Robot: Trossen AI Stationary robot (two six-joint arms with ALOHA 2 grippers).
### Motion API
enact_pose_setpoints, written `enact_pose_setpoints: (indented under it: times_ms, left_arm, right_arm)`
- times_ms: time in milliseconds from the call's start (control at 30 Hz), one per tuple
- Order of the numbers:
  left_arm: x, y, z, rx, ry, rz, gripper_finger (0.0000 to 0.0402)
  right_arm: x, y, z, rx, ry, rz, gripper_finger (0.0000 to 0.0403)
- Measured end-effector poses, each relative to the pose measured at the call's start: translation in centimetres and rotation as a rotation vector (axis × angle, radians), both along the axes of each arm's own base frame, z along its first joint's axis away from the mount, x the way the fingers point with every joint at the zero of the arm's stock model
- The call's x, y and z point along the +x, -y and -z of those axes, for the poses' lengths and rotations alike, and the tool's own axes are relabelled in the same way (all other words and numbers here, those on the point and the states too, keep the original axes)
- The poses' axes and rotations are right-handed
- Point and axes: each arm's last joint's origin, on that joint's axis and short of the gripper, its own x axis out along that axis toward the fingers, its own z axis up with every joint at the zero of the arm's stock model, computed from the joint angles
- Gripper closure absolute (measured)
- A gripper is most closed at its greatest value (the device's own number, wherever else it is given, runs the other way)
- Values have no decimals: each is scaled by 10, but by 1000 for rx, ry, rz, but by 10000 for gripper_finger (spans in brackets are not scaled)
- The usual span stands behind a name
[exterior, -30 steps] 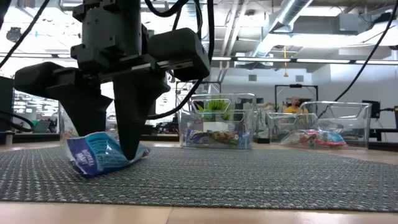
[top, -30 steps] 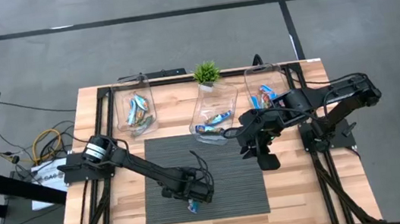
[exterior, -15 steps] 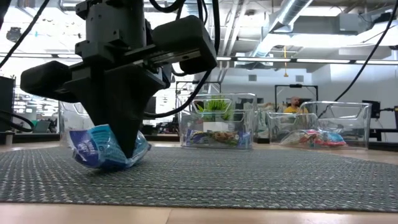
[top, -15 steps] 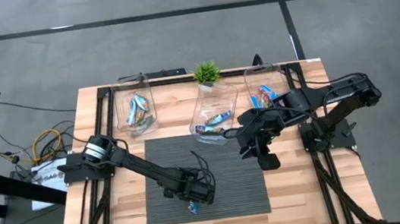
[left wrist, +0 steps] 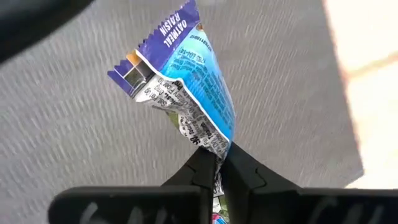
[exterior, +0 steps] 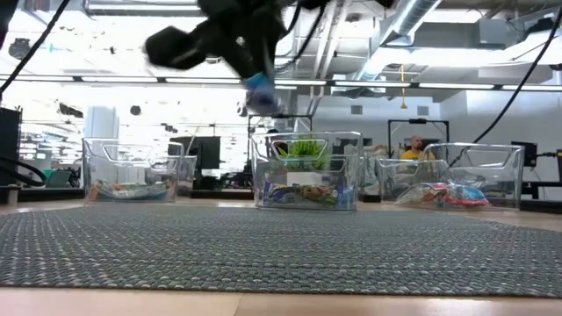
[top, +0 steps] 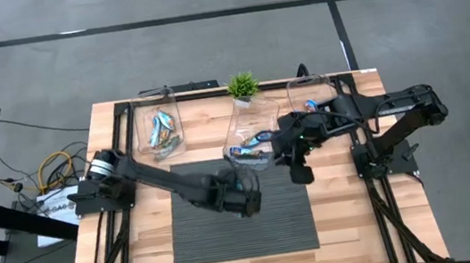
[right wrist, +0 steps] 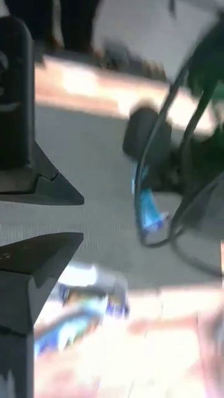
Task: Pick and place Granola Bars by type
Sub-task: Put the purple granola bar into the middle transparent bin, then return to Home Position
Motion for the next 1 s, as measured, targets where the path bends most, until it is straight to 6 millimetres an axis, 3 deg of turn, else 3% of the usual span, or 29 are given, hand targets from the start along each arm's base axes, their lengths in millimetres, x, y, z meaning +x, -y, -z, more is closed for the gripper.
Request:
enact_pose_setpoints:
  times_ms: [267,700,833,1000]
  left_arm:
    - [8,-64,-52,220,25,24,399]
    - [22,-179,-62,333,41,291,396]
    - [23,-198,-64,339,81,370,380]
    - [23,-205,-65,365,84,454,341]
  right_arm:
    - [-3,26,2,-273,-23,327,346]
    - [-15,59,8,-257,-155,524,366]
    - [-15,63,9,-251,-162,543,366]
    - [-16,64,9,-250,-163,549,366]
